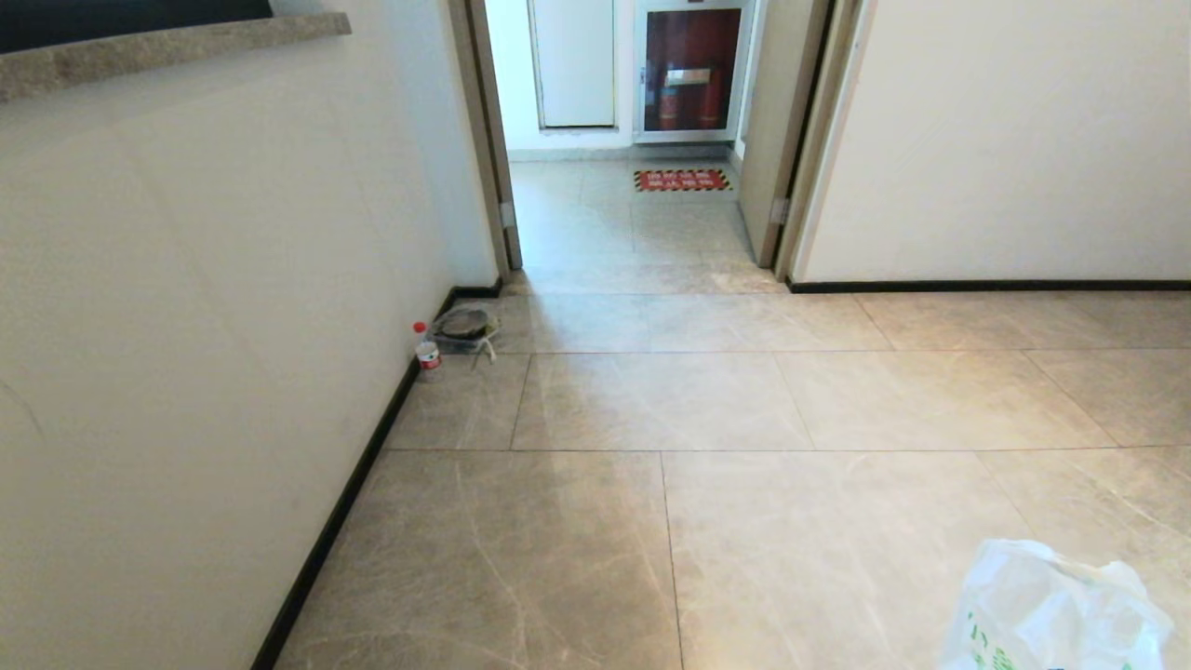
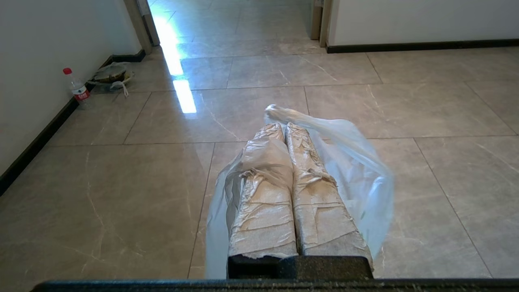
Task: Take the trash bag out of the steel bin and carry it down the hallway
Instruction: Put the trash bag at the door
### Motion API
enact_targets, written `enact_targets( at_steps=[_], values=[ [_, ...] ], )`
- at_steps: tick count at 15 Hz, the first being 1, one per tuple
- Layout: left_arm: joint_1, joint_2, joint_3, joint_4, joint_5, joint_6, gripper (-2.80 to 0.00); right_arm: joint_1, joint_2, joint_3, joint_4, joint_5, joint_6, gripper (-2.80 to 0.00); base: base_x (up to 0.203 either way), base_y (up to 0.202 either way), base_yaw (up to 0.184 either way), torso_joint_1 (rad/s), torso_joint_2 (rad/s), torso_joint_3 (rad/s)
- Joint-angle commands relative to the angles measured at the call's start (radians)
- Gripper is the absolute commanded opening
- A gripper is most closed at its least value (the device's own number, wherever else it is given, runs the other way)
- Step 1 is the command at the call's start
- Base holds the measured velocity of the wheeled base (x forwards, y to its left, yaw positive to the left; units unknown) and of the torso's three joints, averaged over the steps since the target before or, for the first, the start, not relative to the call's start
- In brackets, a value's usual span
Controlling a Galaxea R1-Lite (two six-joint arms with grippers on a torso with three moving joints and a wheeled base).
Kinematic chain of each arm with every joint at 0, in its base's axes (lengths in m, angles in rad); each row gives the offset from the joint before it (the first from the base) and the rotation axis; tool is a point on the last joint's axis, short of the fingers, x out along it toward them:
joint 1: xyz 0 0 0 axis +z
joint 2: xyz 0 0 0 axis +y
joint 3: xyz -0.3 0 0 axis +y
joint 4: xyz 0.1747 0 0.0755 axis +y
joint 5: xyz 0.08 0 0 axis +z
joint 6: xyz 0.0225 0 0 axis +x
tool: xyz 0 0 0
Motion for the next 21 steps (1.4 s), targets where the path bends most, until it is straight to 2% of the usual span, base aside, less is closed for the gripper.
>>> enact_targets(
  at_steps=[1, 8, 21],
  values=[
    [0.0, 0.0, 0.002, -0.002, 0.0, -0.004, -2.8, 0.0, 0.0, 0.031, -0.001, 0.0, -0.001, -2.8, 0.0, 0.0, 0.0, 0.0, 0.0, 0.0],
    [0.0, 0.0, 0.002, -0.002, 0.002, -0.008, -2.8, 0.0, 0.001, 0.031, -0.001, 0.002, 0.0, -2.8, 0.0, 0.0, 0.0, 0.0, 0.0, 0.0],
    [0.0, 0.0, 0.0, -0.002, 0.002, -0.006, -2.8, 0.0, 0.0, 0.031, -0.001, 0.002, 0.0, -2.8, 0.184, 0.0, 0.001, 0.003, 0.0, 0.003]
  ],
)
